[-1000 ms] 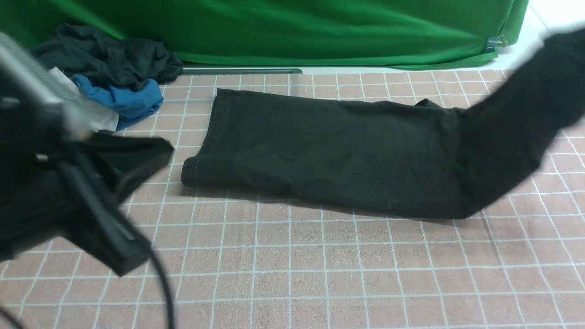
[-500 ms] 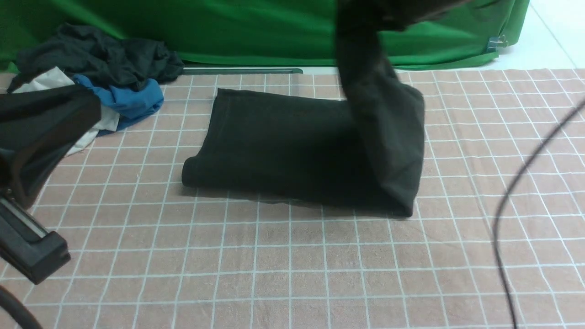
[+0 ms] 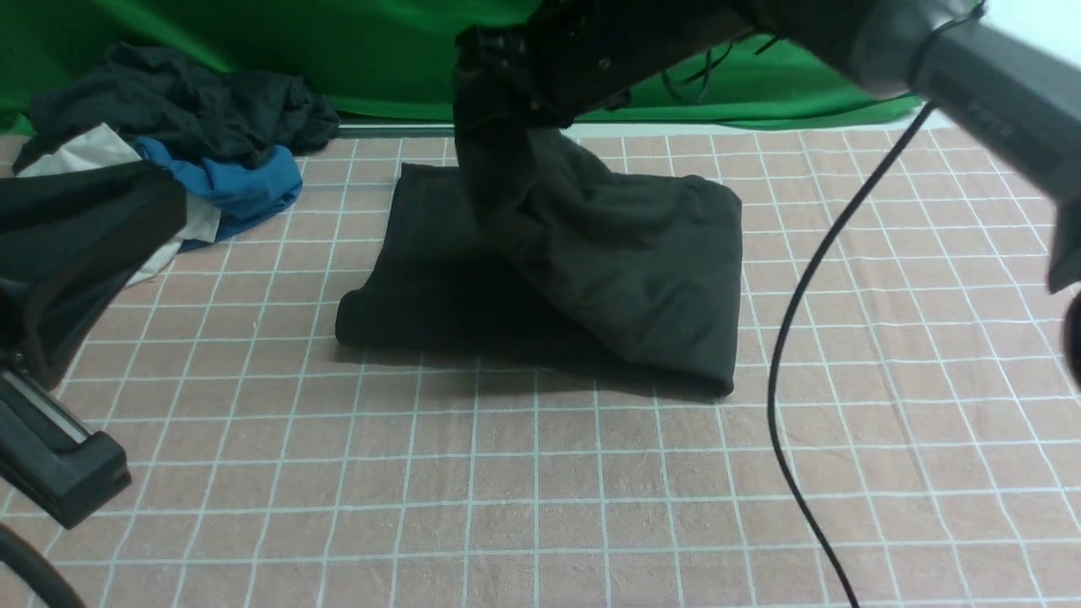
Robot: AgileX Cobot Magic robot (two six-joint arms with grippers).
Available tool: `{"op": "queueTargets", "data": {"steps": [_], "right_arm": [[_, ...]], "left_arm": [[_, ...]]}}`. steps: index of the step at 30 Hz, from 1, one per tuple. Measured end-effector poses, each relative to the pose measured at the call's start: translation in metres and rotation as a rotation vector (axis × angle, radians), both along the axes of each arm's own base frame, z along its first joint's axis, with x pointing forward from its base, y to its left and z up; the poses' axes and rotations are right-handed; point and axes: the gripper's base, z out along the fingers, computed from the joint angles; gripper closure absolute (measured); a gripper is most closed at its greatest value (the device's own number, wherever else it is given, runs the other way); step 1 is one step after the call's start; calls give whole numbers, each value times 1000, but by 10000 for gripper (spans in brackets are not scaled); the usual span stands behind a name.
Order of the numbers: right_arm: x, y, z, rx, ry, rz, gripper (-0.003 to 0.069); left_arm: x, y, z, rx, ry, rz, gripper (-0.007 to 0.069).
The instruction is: Fold a long-sleeved shirt over a pink coffee tablecloth.
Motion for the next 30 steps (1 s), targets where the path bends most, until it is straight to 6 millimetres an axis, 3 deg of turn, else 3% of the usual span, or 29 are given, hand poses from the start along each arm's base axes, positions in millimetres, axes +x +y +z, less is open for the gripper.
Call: {"op": "queueTargets", "data": {"steps": [4, 8, 12, 16, 19, 21, 23, 24, 30], "right_arm": [[4, 6, -7, 34, 20, -57, 424], [6, 10, 1, 110, 11, -92, 209], [-2, 7, 20, 134, 16, -35, 141], [-18, -17, 54, 18, -31, 58, 228], [-28, -40, 71, -153, -81, 80, 374], [-31, -52, 72, -273, -100, 51, 488], [-30, -56, 66, -328, -89, 32, 550], [-28, -62, 51, -409, -54, -3, 603], [-23, -87, -7, -703, 64, -76, 639]], "left_arm": [[0, 0, 0, 5, -2, 1, 607], [0, 0, 0, 13, -6, 3, 607], [0, 0, 0, 13, -6, 3, 607], [2, 0, -1, -1, 10, 7, 607], [10, -4, -5, -15, 60, 22, 607], [22, -9, -11, -23, 119, 42, 607], [30, -12, -17, -18, 161, 54, 607], [42, -18, -22, -9, 208, 72, 607], [111, -40, -43, 18, 407, 166, 607]]}}
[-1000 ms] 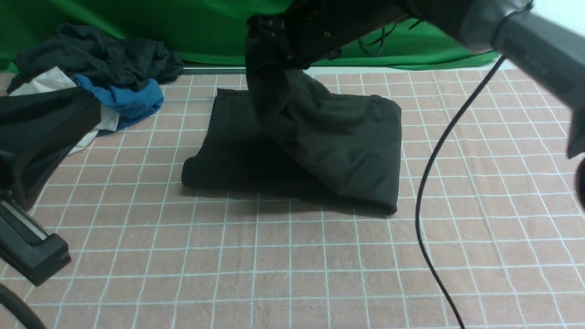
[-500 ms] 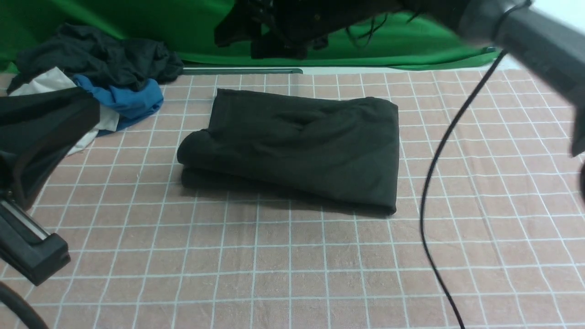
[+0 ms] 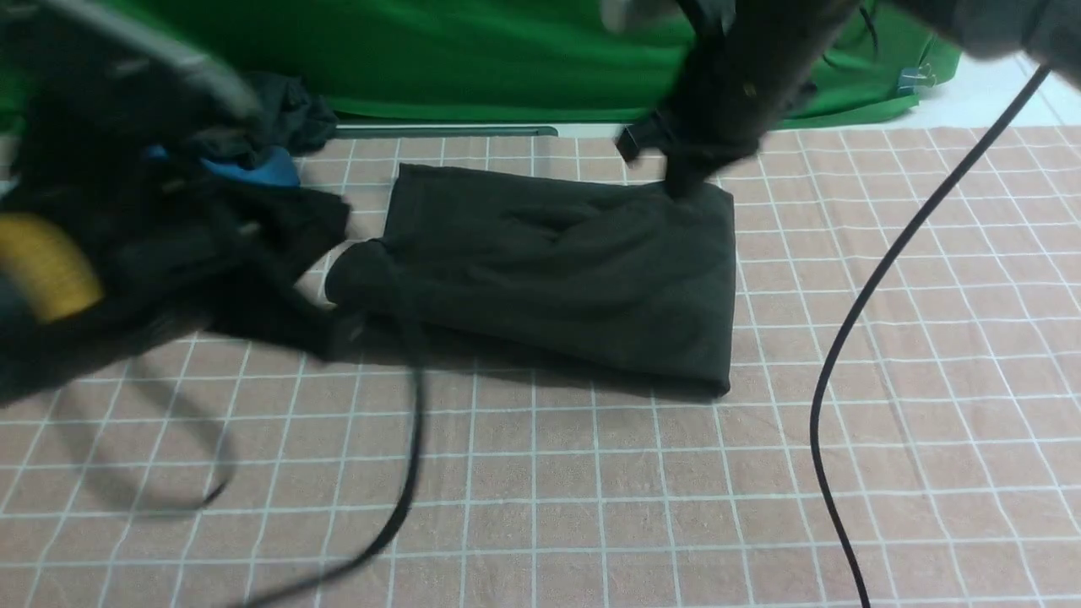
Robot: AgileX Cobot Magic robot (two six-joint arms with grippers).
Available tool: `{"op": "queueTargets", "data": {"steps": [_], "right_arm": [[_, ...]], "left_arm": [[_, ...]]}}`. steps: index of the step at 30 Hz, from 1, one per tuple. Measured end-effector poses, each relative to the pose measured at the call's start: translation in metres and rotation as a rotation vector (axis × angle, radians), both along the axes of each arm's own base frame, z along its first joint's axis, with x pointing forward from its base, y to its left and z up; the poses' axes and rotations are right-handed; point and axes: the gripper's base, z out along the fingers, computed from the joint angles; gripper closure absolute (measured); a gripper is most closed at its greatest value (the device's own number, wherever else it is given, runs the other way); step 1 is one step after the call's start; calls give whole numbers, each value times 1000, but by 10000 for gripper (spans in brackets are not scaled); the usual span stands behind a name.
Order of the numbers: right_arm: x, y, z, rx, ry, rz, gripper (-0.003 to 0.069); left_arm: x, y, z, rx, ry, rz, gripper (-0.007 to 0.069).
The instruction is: Fold a long-sleeved shirt over a pink coffee tablecloth.
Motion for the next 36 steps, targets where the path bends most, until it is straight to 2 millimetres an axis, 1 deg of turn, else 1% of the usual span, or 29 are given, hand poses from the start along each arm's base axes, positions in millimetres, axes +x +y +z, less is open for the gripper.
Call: {"op": "queueTargets", "data": {"steps": [3, 4, 5, 6, 7, 8, 10, 11, 12, 14, 15, 18, 20, 21, 22, 24, 27, 29, 30, 31, 32, 33, 34, 35, 36], "right_arm": [[-1, -8, -13, -52, 28, -26, 641], [-1, -8, -14, -55, 30, -30, 642], [-3, -10, -17, -63, 39, -32, 643], [-4, -10, -16, -61, 36, -35, 643], [-8, -12, -21, -60, 44, -47, 643], [-9, -12, -21, -58, 42, -50, 643], [-15, -13, -23, -9, 13, -67, 643], [-15, -12, -24, -4, 14, -68, 643], [-18, -10, -25, 49, 1, -78, 643], [-19, -5, -31, 127, -4, -83, 643], [-19, -2, -36, 156, 1, -84, 643], [-21, 1, -55, 178, 46, -86, 643], [-21, -1, -68, 165, 86, -91, 643], [-22, -3, -76, 153, 115, -92, 643], [-22, -4, -76, 151, 117, -90, 643], [-21, -9, -87, 130, 159, -88, 643], [-17, -18, -90, 124, 161, -91, 643], [-12, -25, -86, 131, 151, -109, 641], [-6, -34, -79, 146, 131, -147, 628], [-3, -37, -76, 151, 123, -157, 625], [5, -50, -63, 175, 84, -208, 589], [10, -56, -56, 189, 61, -234, 561], [17, -65, -46, 207, 23, -265, 504], [21, -69, -41, 216, 4, -279, 459], [25, -75, -36, 229, -25, -300, 395]], "left_arm": [[47, -1, -22, -10, 121, 85, 607], [55, -1, -26, -13, 136, 93, 607], [69, -1, -34, -11, 158, 104, 607], [74, -1, -37, -2, 164, 105, 607], [90, -2, -46, -3, 185, 110, 607], [97, -2, -50, 2, 197, 109, 607], [124, -3, -74, 24, 253, 110, 607], [126, -3, -76, 25, 258, 111, 607], [139, -1, -94, 36, 302, 122, 607], [150, 4, -115, 50, 358, 142, 607], [154, 8, -130, 61, 402, 153, 607], [158, 22, -158, 82, 507, 186, 607], [159, 30, -166, 84, 545, 206, 607], [160, 34, -167, 79, 556, 219, 607], [160, 35, -167, 78, 558, 221, 607], [161, 44, -168, 73, 571, 243, 607], [160, 49, -164, 71, 572, 254, 607], [159, 51, -159, 68, 566, 256, 607], [156, 51, -143, 60, 525, 255, 607], [156, 51, -143, 60, 525, 255, 607], [151, 51, -118, 41, 459, 253, 607], [149, 51, -108, 25, 431, 254, 607], [143, 51, -86, 6, 357, 244, 607], [137, 51, -71, -18, 307, 242, 607], [128, 50, -51, -34, 231, 230, 607]]}}
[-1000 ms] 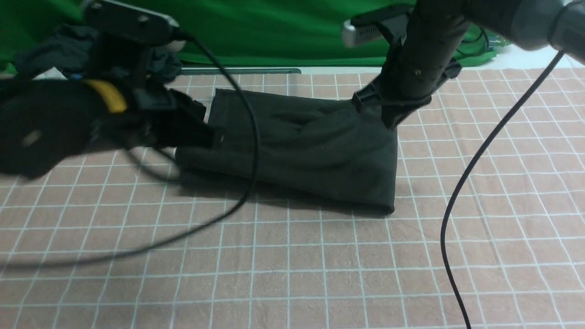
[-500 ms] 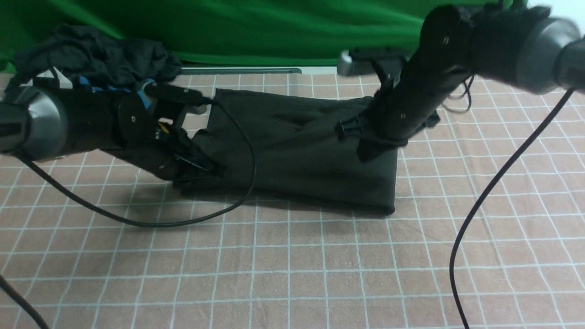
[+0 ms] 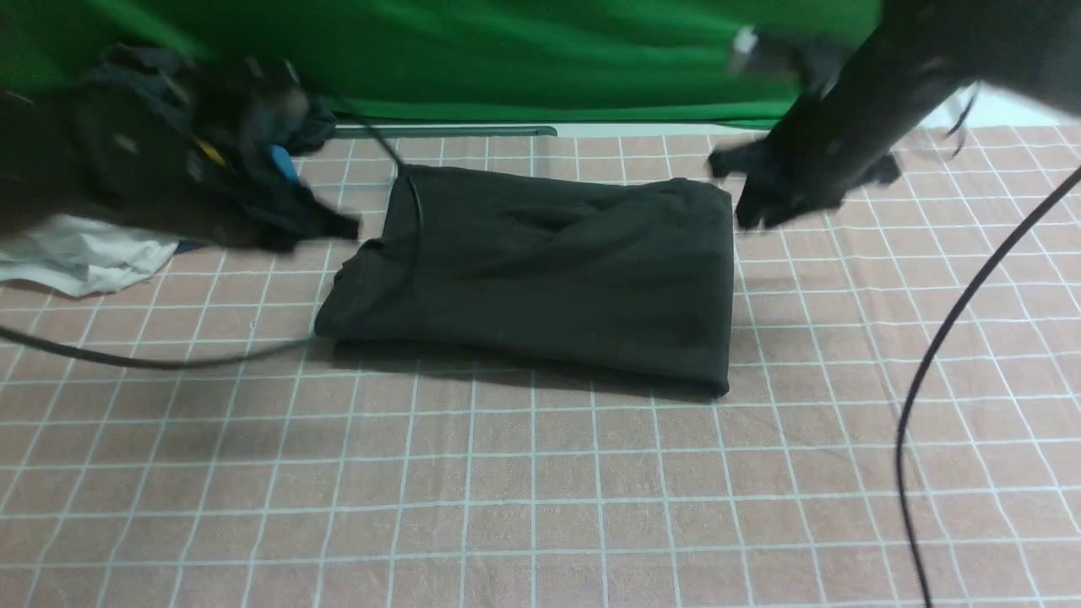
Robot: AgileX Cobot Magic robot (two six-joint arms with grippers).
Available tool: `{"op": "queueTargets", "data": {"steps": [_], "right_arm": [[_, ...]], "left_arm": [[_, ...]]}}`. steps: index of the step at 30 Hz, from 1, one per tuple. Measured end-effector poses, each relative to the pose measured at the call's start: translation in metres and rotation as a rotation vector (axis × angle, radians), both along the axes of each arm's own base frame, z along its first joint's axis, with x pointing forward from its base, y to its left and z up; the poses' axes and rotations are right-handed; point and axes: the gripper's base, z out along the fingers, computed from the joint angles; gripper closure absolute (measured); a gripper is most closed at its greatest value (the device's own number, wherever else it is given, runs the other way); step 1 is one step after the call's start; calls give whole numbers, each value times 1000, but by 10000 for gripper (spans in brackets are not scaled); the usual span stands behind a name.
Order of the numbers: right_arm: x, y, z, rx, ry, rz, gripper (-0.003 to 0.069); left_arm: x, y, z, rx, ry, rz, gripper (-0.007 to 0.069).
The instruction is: Fold a long-sleeved shirt over a pink coffee tablecloth.
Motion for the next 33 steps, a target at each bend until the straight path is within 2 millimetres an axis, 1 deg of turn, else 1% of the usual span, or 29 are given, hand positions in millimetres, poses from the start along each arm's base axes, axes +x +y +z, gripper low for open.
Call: {"op": "queueTargets", "data": {"steps": [1, 2, 3, 4, 5, 6, 7, 8, 9, 10, 11, 12, 13, 14, 15, 16, 17, 18, 21, 24, 26, 30, 31, 32, 33], "right_arm": [[2, -2, 2, 4, -15, -8, 368], [8, -6, 4, 13, -47, -28, 293], [12, -7, 3, 21, -71, -39, 240], [17, -7, -3, 33, -89, -51, 196], [21, -5, -9, 47, -99, -61, 173], [21, -5, -9, 51, -104, -63, 172], [28, -2, -25, 74, -97, -78, 167], [31, -1, -32, 83, -92, -85, 170], [31, -1, -34, 82, -88, -85, 171], [34, 0, -47, 86, -65, -92, 181], [35, 0, -55, 87, -50, -95, 188], [35, 1, -57, 88, -48, -96, 189], [37, 1, -68, 93, -25, -100, 200], [37, 2, -70, 92, -22, -98, 202], [38, 3, -75, 101, -13, -91, 215], [38, 4, -77, 111, -10, -82, 231], [38, 5, -78, 113, -10, -78, 235], [38, 6, -79, 128, -14, -64, 267], [40, 9, -78, 161, -30, -62, 353], [41, 9, -78, 160, -37, -60, 375], [41, 8, -80, 152, -33, -66, 357], [41, 7, -81, 144, -31, -72, 267], [41, 7, -80, 146, -33, -77, 221], [42, 7, -80, 145, -37, -79, 201], [42, 7, -80, 144, -40, -79, 195]], "left_arm": [[-4, 0, 6, 1, -30, -7, 607], [-21, -1, 31, -28, -133, -11, 607], [-32, -2, 44, -26, -198, -22, 607], [-51, -3, 62, -35, -287, -35, 607], [-66, -5, 71, -37, -341, -46, 607], [-66, -5, 69, -35, -340, -46, 607], [-95, -7, 80, -37, -415, -72, 607], [-106, -7, 81, -40, -436, -81, 607], [-108, -7, 81, -41, -440, -83, 607], [-130, -8, 78, -55, -464, -99, 607], [-144, -7, 75, -69, -474, -106, 607], [-146, -7, 71, -72, -466, -107, 607], [-171, -5, 62, -98, -483, -116, 607], [-173, -5, 61, -98, -485, -117, 607], [-190, -1, 55, -107, -506, -117, 607], [-199, 1, 49, -111, -519, -115, 607], [-201, 2, 46, -110, -517, -113, 607], [-211, 4, 40, -112, -537, -108, 607], [-230, 10, 29, -106, -595, -100, 607], [-238, 12, 25, -100, -620, -101, 607], [-245, 14, 25, -86, -651, -108, 607], [-249, 14, 25, -72, -660, -117, 607], [-249, 14, 24, -68, -657, -121, 607], [-249, 14, 24, -66, -656, -122, 607], [-249, 14, 24, -66, -656, -122, 607]]}}
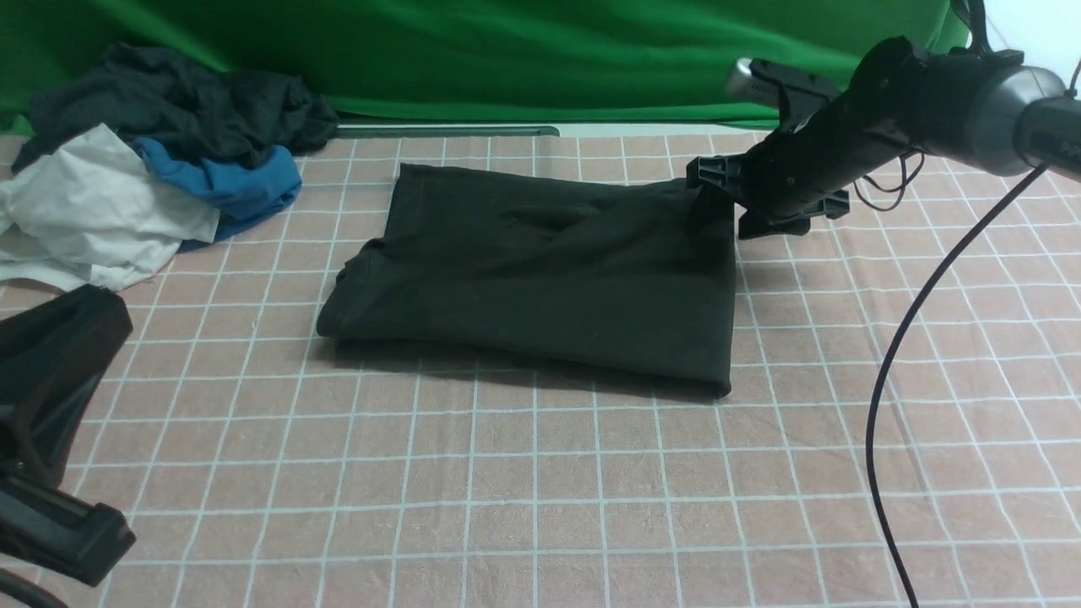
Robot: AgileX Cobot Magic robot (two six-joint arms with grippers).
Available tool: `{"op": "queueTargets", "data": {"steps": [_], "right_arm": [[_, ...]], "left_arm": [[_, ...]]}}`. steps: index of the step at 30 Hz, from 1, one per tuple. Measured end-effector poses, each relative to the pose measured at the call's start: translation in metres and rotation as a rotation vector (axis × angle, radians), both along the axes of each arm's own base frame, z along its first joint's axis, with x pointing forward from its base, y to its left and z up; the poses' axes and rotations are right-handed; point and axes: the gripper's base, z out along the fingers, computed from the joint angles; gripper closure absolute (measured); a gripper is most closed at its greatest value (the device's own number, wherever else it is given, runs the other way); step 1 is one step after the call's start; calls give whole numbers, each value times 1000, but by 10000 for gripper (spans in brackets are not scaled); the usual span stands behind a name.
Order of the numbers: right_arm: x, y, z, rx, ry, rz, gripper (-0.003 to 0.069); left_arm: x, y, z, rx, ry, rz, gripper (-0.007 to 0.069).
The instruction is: Fold a long-sleeved shirt over a pink coffee tablecloth.
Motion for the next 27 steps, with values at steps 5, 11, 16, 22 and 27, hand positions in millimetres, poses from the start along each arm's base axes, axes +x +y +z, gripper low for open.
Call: {"op": "queueTargets", "data": {"steps": [5, 11, 16, 22, 27], "right_arm": [[4, 0, -9, -27, -29, 34, 172], [6, 1, -17, -32, -31, 41, 221], [8, 9, -18, -48, -83, 73, 425], [20, 16, -2, -83, -236, 120, 580], [28, 17, 12, -107, -332, 143, 501]], "left_arm": [[0, 0, -2, 35, -2, 2, 607], [0, 0, -4, 44, 6, 0, 607], [0, 0, -4, 44, 5, 0, 607], [0, 1, -3, 41, -8, 6, 607], [0, 2, -1, 33, -28, 17, 607]]}}
